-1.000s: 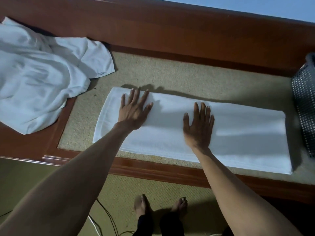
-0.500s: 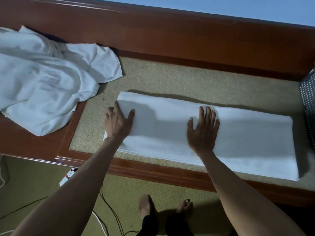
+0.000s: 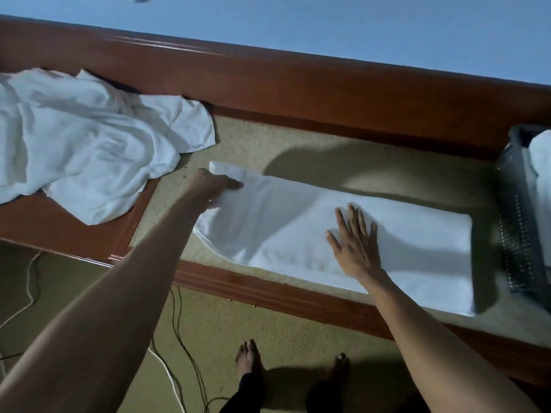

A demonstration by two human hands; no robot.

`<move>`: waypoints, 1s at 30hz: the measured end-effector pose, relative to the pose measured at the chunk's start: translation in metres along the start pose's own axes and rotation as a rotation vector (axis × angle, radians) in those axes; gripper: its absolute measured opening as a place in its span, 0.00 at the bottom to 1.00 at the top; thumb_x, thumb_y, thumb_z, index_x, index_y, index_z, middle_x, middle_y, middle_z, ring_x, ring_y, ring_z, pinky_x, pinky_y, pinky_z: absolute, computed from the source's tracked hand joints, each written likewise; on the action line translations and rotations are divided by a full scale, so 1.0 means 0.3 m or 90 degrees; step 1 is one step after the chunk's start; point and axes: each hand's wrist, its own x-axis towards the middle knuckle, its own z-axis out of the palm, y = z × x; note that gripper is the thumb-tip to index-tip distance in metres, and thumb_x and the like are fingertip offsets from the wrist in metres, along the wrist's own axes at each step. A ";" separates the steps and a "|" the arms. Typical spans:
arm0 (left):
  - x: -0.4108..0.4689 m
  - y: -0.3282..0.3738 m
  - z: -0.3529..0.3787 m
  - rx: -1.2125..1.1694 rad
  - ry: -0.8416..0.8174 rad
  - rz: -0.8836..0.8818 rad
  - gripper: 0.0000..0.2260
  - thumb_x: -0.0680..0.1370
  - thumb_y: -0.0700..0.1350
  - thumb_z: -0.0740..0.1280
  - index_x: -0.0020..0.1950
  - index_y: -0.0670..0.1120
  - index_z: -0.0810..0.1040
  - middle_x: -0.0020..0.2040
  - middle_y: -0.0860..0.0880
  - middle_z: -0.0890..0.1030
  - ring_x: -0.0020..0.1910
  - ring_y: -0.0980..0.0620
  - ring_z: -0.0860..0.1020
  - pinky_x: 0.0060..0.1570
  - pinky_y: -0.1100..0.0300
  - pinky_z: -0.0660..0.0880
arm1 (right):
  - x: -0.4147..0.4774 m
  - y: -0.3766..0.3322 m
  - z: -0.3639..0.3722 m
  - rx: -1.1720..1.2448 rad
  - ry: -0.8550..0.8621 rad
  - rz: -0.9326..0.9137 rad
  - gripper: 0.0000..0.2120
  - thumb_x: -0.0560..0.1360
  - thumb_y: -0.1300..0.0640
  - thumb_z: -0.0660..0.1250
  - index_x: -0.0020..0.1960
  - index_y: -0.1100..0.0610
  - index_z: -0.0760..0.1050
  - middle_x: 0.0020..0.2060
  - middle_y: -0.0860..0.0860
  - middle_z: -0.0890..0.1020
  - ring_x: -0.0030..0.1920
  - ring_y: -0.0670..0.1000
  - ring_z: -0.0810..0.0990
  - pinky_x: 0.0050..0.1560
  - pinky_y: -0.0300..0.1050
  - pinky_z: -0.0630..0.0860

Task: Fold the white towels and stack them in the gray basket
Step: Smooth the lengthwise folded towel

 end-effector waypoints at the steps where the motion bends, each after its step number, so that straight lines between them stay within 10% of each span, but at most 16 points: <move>1: -0.047 0.042 0.025 -0.007 -0.004 0.008 0.26 0.67 0.49 0.82 0.56 0.41 0.74 0.45 0.46 0.76 0.39 0.50 0.76 0.39 0.56 0.74 | -0.022 0.051 -0.016 -0.011 -0.018 0.001 0.34 0.80 0.34 0.38 0.83 0.47 0.41 0.82 0.50 0.39 0.81 0.51 0.36 0.78 0.61 0.39; 10: -0.423 0.262 0.477 0.129 -0.017 0.244 0.39 0.67 0.50 0.83 0.70 0.47 0.65 0.57 0.43 0.79 0.56 0.41 0.78 0.56 0.45 0.78 | -0.197 0.558 -0.130 0.094 0.011 0.070 0.28 0.85 0.46 0.56 0.81 0.54 0.59 0.82 0.54 0.56 0.81 0.57 0.55 0.78 0.58 0.57; 15: -0.546 0.309 0.789 0.199 -0.075 0.299 0.33 0.72 0.50 0.78 0.70 0.50 0.65 0.52 0.43 0.82 0.55 0.39 0.78 0.55 0.44 0.78 | -0.204 0.675 -0.214 0.509 0.110 0.118 0.26 0.77 0.28 0.57 0.54 0.46 0.80 0.51 0.51 0.86 0.54 0.52 0.84 0.57 0.46 0.79; 20: -0.646 0.330 1.080 0.239 -0.150 0.334 0.30 0.76 0.47 0.74 0.72 0.48 0.63 0.56 0.43 0.78 0.56 0.38 0.77 0.54 0.47 0.77 | -0.229 0.712 -0.319 0.851 0.055 0.320 0.26 0.86 0.44 0.52 0.45 0.60 0.80 0.36 0.52 0.86 0.35 0.47 0.84 0.40 0.42 0.77; 23: -0.676 0.332 1.206 0.247 -0.209 0.347 0.29 0.79 0.48 0.72 0.75 0.48 0.62 0.56 0.44 0.78 0.57 0.40 0.77 0.53 0.50 0.75 | -0.269 0.756 -0.308 0.944 -0.012 0.440 0.34 0.84 0.37 0.48 0.49 0.63 0.80 0.39 0.56 0.86 0.35 0.51 0.85 0.38 0.42 0.81; 26: -0.662 0.300 1.257 0.229 -0.320 0.363 0.23 0.82 0.44 0.68 0.76 0.49 0.65 0.51 0.46 0.84 0.48 0.46 0.84 0.53 0.53 0.79 | -0.295 0.776 -0.248 0.954 -0.116 0.494 0.40 0.80 0.28 0.47 0.61 0.62 0.78 0.54 0.55 0.84 0.53 0.55 0.84 0.56 0.51 0.79; 30: -0.590 0.248 1.205 0.247 -0.264 0.378 0.16 0.80 0.37 0.63 0.67 0.49 0.75 0.46 0.48 0.85 0.44 0.45 0.84 0.32 0.64 0.74 | -0.295 0.768 -0.193 0.836 -0.071 0.441 0.39 0.75 0.22 0.49 0.67 0.50 0.78 0.67 0.50 0.78 0.65 0.51 0.79 0.65 0.52 0.75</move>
